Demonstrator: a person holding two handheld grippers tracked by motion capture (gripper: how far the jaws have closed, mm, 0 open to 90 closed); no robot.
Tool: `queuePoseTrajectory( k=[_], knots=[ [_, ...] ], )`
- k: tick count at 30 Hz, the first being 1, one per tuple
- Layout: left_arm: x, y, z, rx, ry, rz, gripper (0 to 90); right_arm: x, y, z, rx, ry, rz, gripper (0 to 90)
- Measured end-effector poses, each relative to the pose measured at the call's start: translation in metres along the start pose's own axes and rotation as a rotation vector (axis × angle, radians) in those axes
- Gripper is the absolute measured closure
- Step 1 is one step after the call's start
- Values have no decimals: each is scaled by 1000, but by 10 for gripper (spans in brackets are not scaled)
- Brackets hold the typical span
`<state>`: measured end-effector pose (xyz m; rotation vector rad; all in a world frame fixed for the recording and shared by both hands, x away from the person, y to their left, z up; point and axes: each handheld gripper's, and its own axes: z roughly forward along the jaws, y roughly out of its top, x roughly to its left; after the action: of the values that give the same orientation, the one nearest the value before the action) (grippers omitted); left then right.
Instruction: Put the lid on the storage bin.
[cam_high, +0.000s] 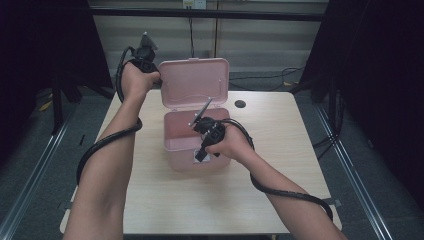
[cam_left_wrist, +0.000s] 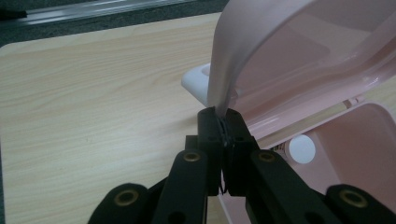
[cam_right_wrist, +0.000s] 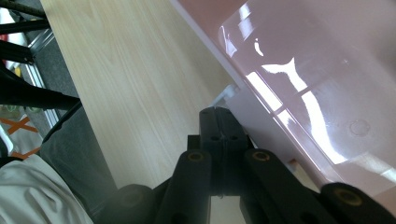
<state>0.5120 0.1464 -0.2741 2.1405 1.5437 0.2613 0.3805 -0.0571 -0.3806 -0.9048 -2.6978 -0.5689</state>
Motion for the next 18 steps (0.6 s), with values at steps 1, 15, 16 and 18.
queuePoseTrajectory(
  k=[1,15,16,18],
  knots=[
    [0,-1,-1,0,-2,0,880,0,0,0,-1,-1,2,900],
    [-3,-9,-6,-15,-1,21,877,1,0,0,-2,-11,18,900],
    [-3,-10,-6,-18,-5,13,877,0,0,0,-2,-11,20,900],
    [-3,-12,-8,-20,-6,21,876,0,0,0,-2,-12,22,900]
  ],
)
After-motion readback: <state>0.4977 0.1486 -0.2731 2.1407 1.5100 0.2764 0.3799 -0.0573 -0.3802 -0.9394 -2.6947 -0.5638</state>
